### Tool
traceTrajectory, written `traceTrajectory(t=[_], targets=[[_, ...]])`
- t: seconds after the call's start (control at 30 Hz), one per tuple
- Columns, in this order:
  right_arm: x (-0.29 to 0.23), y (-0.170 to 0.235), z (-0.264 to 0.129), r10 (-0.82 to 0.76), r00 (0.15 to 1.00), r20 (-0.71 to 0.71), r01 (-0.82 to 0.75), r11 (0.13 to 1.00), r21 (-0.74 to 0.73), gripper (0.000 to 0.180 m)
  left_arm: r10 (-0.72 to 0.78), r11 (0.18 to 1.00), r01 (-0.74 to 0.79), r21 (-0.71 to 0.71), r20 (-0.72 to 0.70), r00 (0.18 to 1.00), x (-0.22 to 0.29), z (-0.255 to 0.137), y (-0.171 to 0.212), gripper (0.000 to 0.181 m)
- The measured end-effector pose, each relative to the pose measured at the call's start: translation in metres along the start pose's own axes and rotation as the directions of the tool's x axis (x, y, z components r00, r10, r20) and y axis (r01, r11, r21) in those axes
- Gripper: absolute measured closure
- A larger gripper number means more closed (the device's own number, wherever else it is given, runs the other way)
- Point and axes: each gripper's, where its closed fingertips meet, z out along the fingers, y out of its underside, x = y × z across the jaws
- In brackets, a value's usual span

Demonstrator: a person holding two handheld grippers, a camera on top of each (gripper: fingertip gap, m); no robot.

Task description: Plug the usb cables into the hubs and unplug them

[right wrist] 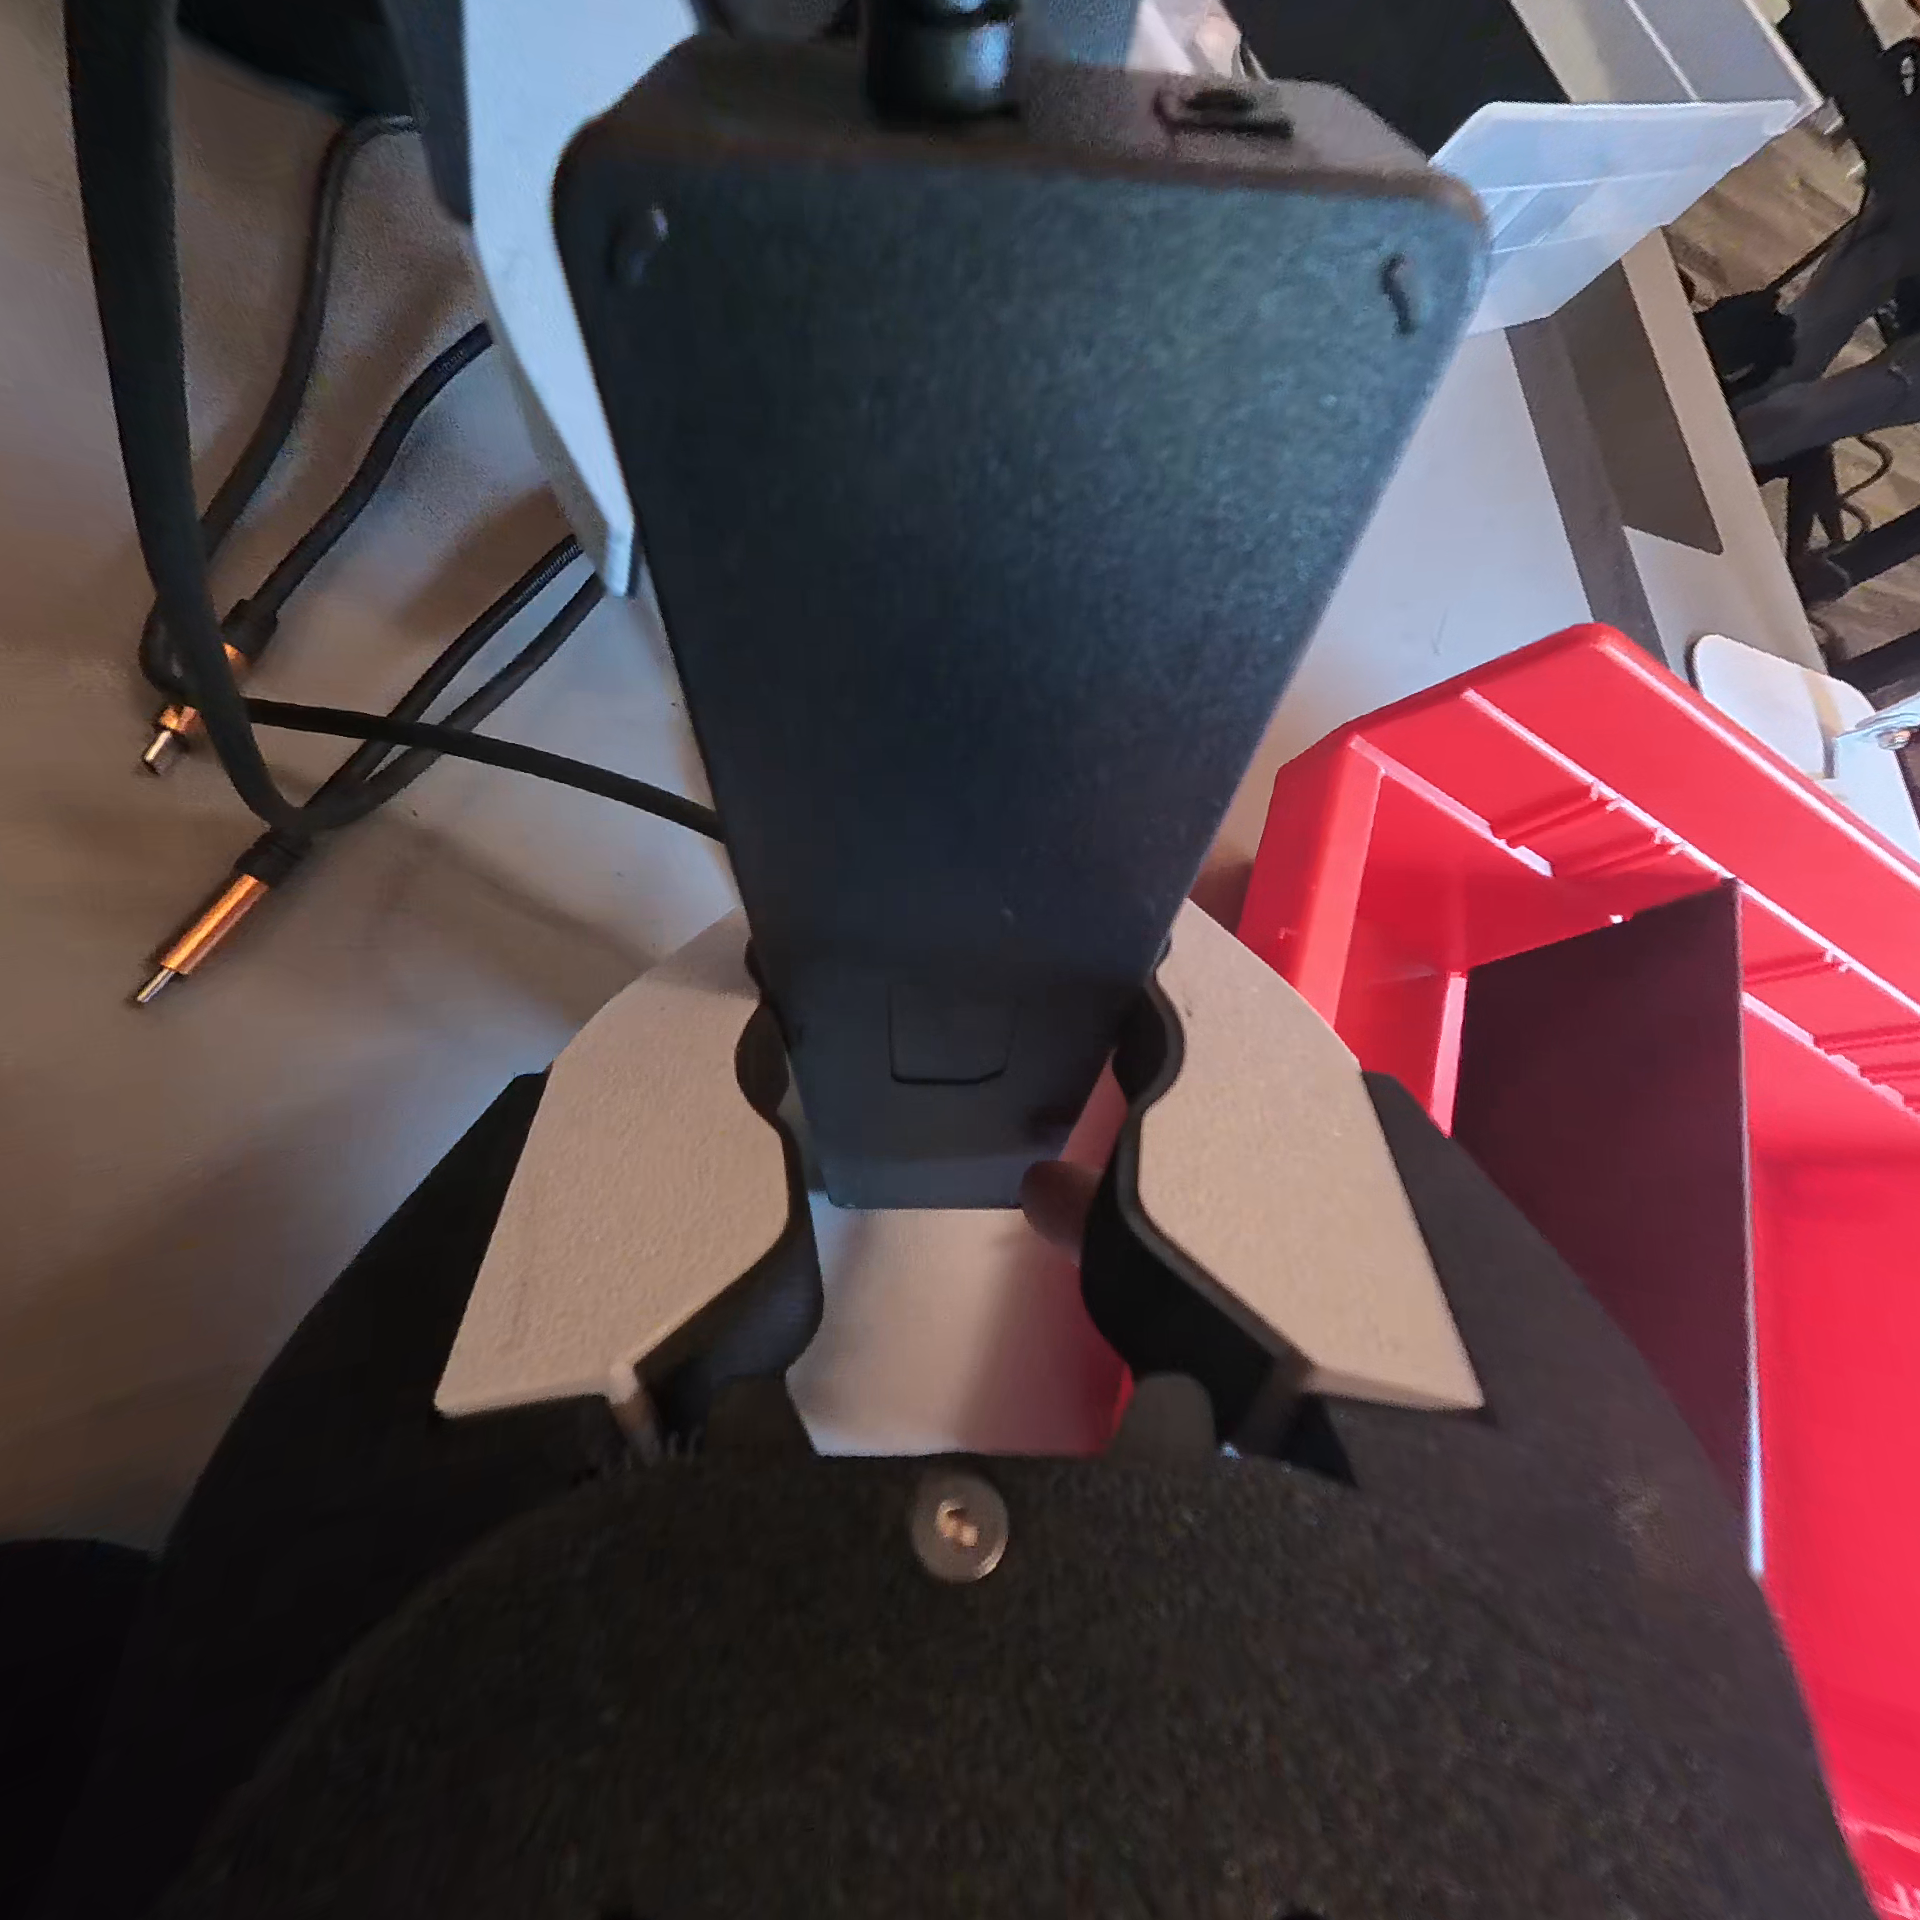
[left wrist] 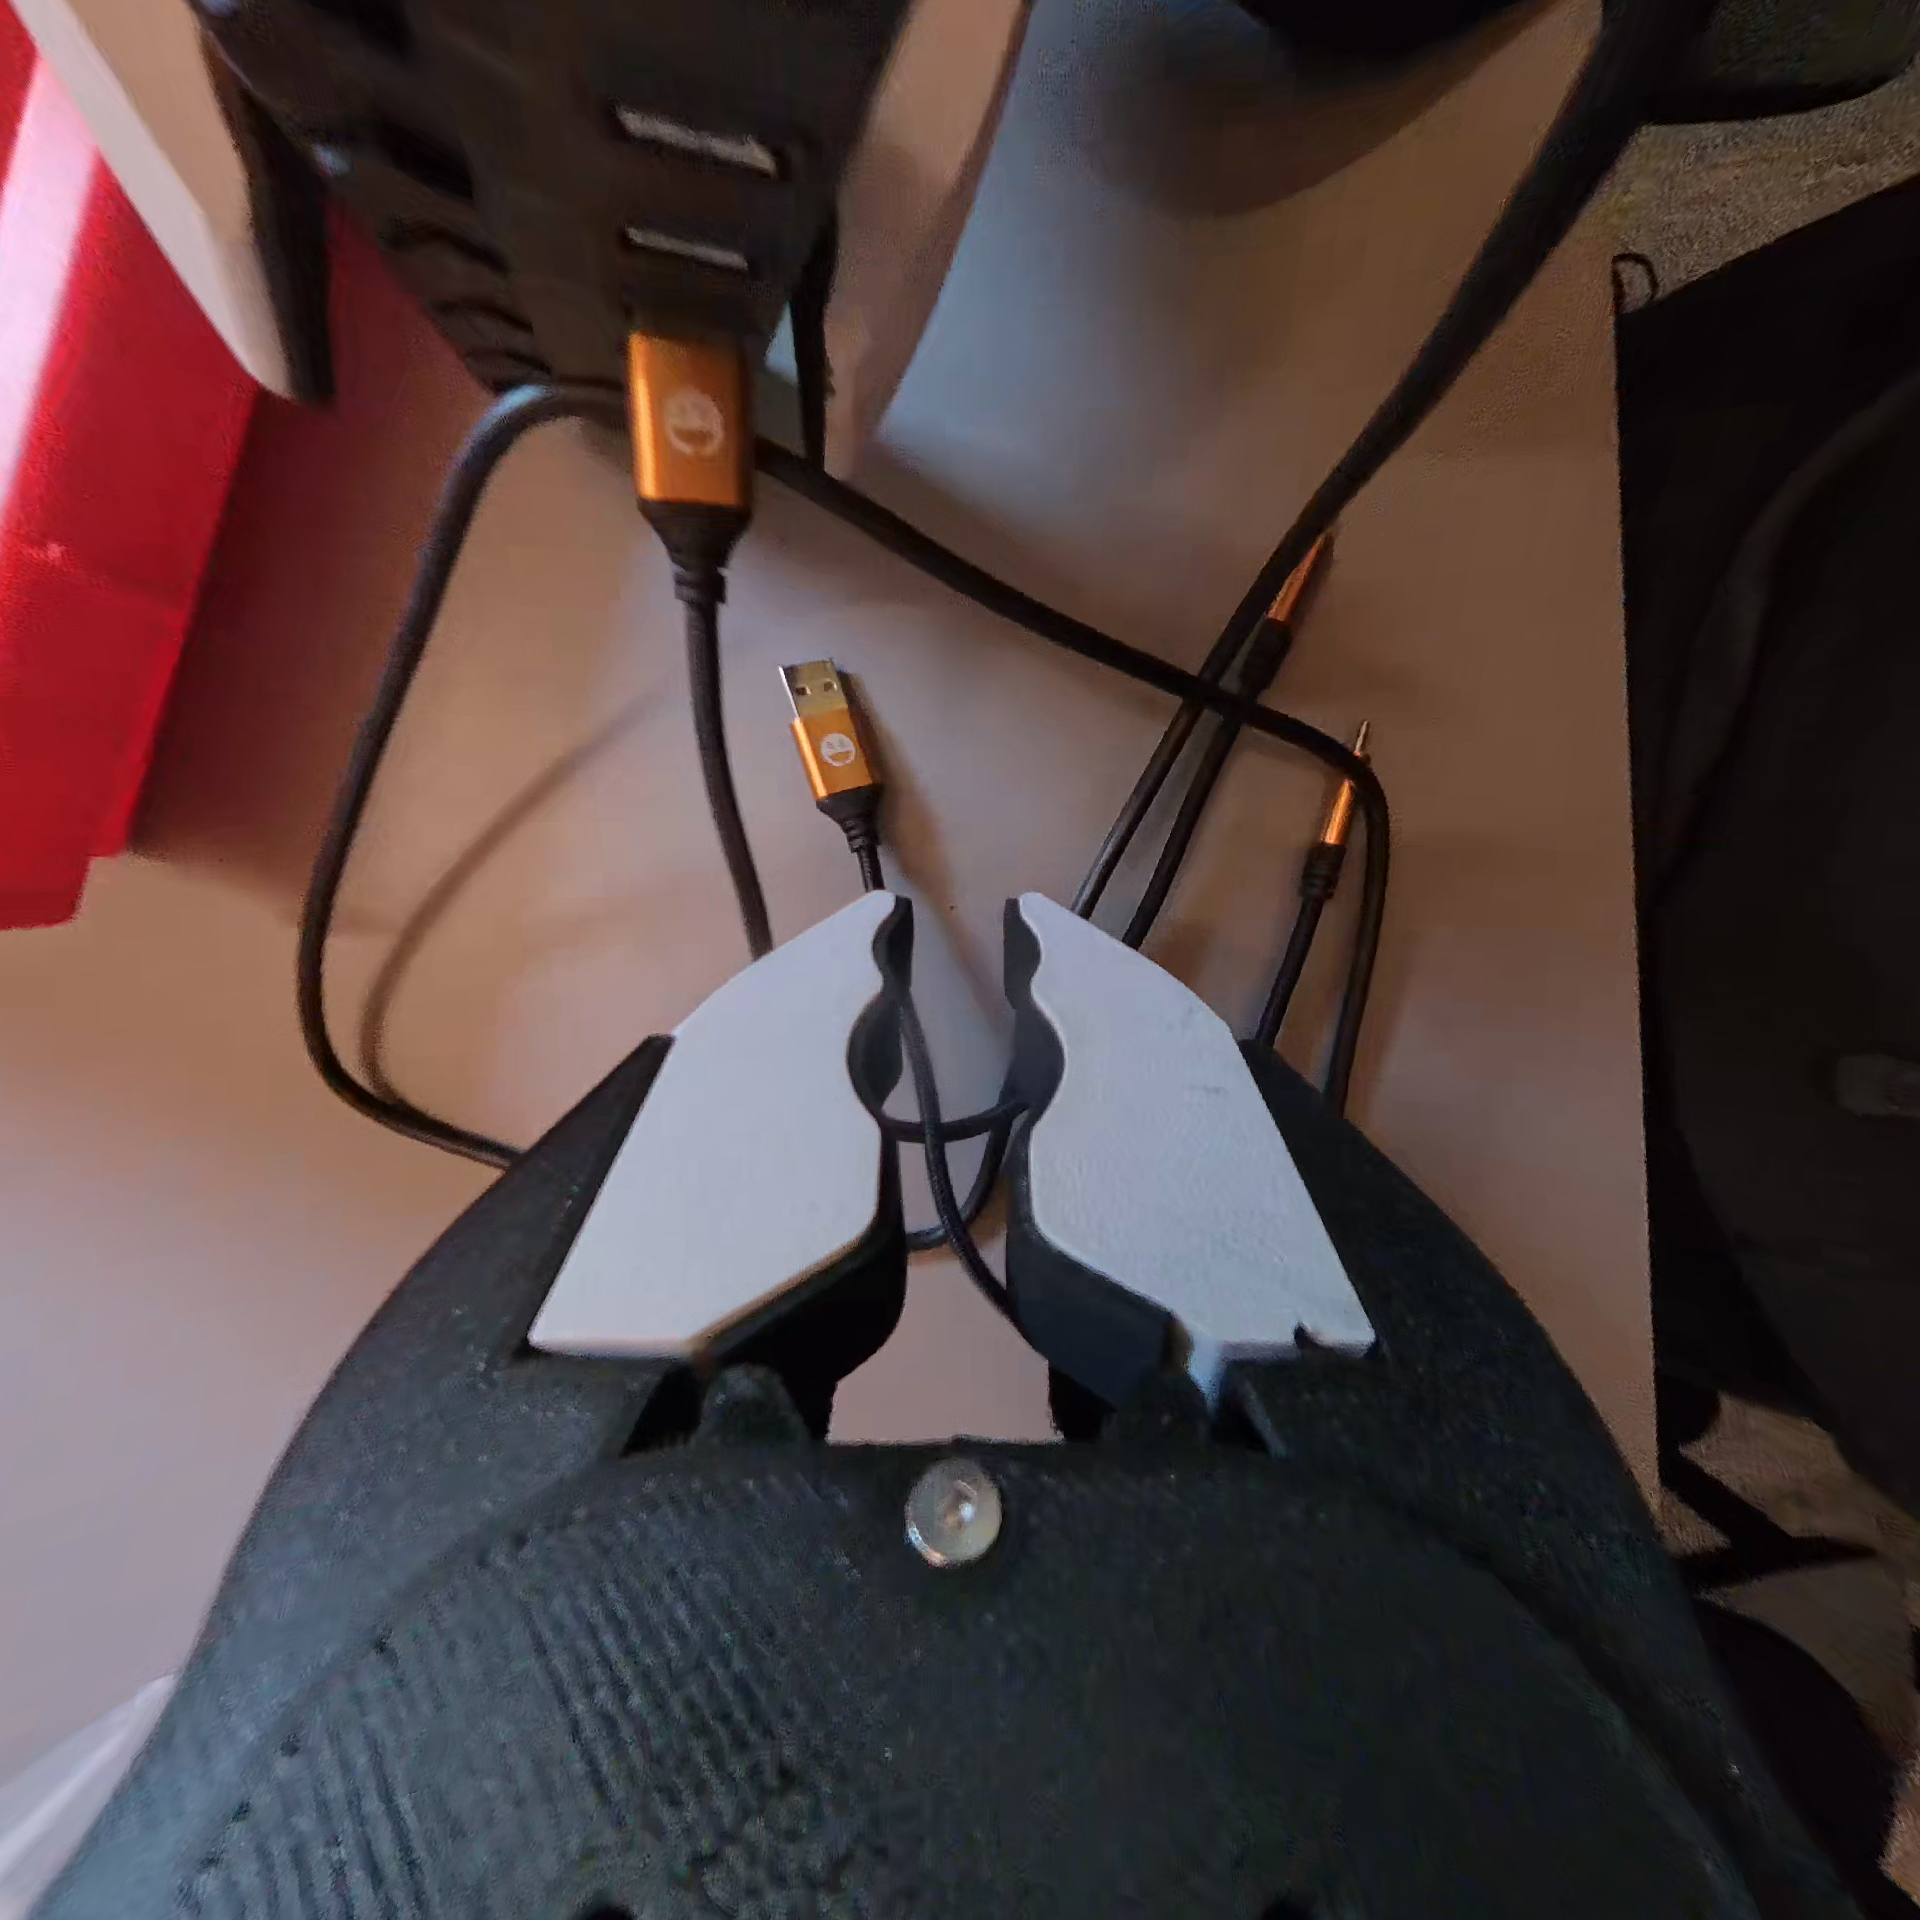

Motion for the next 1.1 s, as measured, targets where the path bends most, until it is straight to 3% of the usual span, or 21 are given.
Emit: traceTrajectory(t=[0.03,0.3,0.53,0.8,0.93,1.1], targets=[[0.000,0.000,0.000,0.003,1.000,0.001,-0.003,1.000,0.003,0.117,-0.011,1.000,0.011,0.009,0.017,1.000,0.000,0.005,0.003,0.163],[0.001,0.000,0.001,0.021,1.000,0.003,-0.021,1.000,0.018,0.117,-0.046,0.999,0.047,-0.002,0.153,0.987,-0.022,0.033,0.009,0.160],[0.002,0.001,-0.002,0.044,0.999,0.013,-0.045,0.998,0.040,0.117,-0.128,0.991,0.123,0.049,0.099,0.987,-0.027,0.041,-0.002,0.163],[0.002,0.001,-0.003,0.055,0.998,0.012,-0.056,0.997,0.054,0.117,-0.084,0.993,0.076,0.086,0.095,0.992,-0.029,0.045,-0.010,0.174],[0.002,0.001,-0.006,0.054,0.998,0.011,-0.055,0.996,0.076,0.117,-0.119,0.977,0.115,0.182,0.014,0.993,-0.013,0.029,-0.010,0.175],[-0.003,-0.011,-0.009,0.034,0.998,0.045,-0.041,0.987,0.157,0.117,-0.165,0.941,0.164,0.295,-0.023,0.986,-0.001,-0.027,-0.016,0.175]])
